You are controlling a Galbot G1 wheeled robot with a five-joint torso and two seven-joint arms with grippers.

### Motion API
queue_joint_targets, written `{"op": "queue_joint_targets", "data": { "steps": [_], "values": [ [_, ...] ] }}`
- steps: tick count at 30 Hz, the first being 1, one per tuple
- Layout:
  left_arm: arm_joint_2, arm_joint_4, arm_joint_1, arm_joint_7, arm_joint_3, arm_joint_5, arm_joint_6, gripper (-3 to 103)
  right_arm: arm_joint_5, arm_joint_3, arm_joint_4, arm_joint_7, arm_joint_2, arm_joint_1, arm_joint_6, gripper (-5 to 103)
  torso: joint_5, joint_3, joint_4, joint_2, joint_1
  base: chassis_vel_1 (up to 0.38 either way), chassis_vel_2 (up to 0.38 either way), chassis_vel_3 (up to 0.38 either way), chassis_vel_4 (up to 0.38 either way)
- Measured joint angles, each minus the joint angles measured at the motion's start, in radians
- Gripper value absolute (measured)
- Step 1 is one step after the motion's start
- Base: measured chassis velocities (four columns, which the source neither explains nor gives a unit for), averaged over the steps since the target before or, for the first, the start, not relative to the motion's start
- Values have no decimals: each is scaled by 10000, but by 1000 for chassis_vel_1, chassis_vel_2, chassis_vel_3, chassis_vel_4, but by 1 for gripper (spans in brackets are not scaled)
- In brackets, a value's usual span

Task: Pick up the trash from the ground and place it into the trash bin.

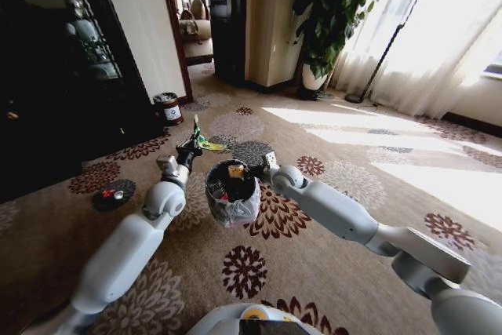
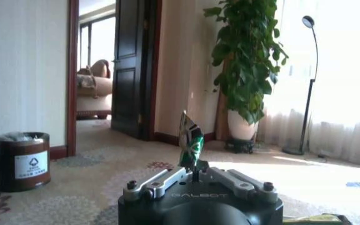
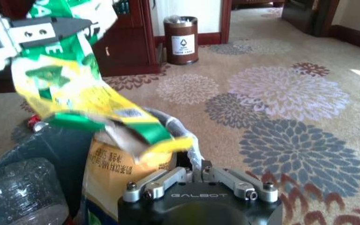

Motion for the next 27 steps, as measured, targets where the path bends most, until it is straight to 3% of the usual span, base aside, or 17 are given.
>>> {"op": "queue_joint_targets", "data": {
  "steps": [5,11,16,19,27],
  "values": [
    [-227,-152,132,-317,762,-151,135,0,-14,110,-76,-68,-79,-37,-2,2,-1,0,1,0,0,0,0,0,0],
    [-310,-331,300,-854,1027,-191,218,0,-72,157,-323,-126,76,-78,6,2,-1,0,4,0,0,0,0,0,0],
    [-117,-733,419,-1224,850,-53,293,0,-180,179,-621,-256,236,-66,29,2,-2,0,4,0,0,0,0,0,0],
    [147,-1062,517,-1144,281,673,165,0,-367,166,-932,-409,404,-63,69,2,-3,0,5,0,0,0,0,0,0],
    [401,-1742,794,-1088,18,549,689,0,-458,89,-1308,-458,706,133,78,2,-2,0,4,0,-1,0,0,0,0]
  ]
}}
